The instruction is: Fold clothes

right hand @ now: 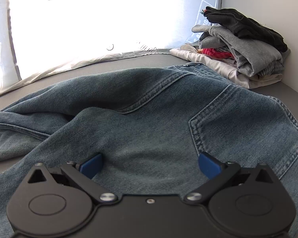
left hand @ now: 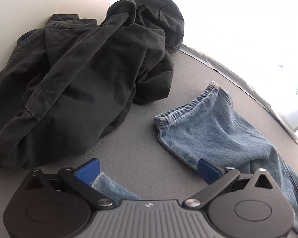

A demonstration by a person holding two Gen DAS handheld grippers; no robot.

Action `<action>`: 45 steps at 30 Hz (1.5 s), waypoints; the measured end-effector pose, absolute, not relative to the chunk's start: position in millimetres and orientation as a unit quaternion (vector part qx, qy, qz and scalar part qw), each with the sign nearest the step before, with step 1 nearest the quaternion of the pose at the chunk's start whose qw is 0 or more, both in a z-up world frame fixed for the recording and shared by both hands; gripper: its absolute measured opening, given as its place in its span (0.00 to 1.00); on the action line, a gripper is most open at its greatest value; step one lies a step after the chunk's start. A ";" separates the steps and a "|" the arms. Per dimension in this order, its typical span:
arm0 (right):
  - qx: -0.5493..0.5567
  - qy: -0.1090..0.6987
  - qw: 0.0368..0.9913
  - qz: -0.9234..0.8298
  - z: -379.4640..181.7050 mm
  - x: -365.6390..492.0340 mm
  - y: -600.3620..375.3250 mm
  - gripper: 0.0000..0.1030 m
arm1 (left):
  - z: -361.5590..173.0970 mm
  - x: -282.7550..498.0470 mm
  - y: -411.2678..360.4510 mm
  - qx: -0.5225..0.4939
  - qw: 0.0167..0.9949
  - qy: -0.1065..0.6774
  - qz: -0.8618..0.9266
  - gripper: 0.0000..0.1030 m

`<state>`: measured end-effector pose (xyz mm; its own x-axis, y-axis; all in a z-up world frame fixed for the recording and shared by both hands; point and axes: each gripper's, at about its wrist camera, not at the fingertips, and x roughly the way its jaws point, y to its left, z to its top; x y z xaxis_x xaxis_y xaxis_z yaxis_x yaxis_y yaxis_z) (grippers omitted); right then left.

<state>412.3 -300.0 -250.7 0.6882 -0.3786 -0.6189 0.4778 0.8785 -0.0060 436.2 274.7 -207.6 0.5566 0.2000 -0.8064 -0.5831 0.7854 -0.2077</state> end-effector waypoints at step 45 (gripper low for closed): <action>0.078 0.318 0.915 -0.235 -249.6 413.3 -300.4 1.00 | -237.2 595.1 217.9 -0.218 0.867 0.413 0.173 0.02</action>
